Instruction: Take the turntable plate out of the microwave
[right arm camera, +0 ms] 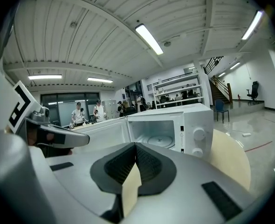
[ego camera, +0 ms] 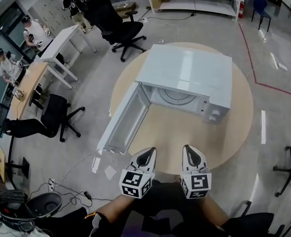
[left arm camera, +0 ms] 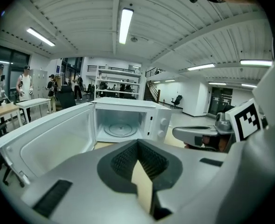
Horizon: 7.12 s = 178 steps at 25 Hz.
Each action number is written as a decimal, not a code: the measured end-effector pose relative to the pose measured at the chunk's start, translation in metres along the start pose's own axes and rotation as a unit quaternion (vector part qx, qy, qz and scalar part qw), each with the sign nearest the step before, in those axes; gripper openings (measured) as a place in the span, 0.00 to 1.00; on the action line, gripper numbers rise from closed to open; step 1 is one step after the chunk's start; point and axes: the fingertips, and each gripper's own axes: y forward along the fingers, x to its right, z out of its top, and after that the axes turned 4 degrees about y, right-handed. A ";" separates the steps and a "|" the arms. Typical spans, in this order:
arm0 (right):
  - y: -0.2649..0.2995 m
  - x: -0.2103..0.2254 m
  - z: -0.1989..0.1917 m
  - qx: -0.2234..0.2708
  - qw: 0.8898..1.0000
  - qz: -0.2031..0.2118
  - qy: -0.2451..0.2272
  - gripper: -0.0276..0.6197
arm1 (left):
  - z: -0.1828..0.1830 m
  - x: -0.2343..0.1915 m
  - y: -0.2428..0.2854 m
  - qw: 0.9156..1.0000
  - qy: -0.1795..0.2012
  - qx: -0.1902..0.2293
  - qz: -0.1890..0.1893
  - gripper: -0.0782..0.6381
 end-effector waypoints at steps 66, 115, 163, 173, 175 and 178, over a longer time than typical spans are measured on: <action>0.213 0.084 -0.029 -0.144 0.988 -0.062 -0.010 0.07 | -0.041 -0.145 0.319 0.909 -0.401 -0.084 -0.071 0.35; 0.282 0.112 -0.079 -0.178 0.965 -0.056 0.184 0.07 | -0.042 -0.166 0.335 0.851 -0.518 -0.078 -0.040 0.20; 0.309 0.130 -0.061 0.036 0.762 0.017 0.646 0.11 | -0.027 -0.159 0.335 0.819 -0.561 -0.061 -0.108 0.29; 0.305 0.123 -0.057 0.038 0.768 0.029 0.639 0.11 | -0.024 -0.161 0.354 0.819 -0.561 -0.052 -0.113 0.32; 0.304 0.125 -0.061 0.035 0.766 0.021 0.642 0.11 | -0.021 -0.161 0.355 0.815 -0.566 -0.044 -0.116 0.27; 0.303 0.130 -0.066 0.036 0.761 0.014 0.647 0.11 | -0.017 -0.159 0.356 0.805 -0.580 -0.035 -0.121 0.24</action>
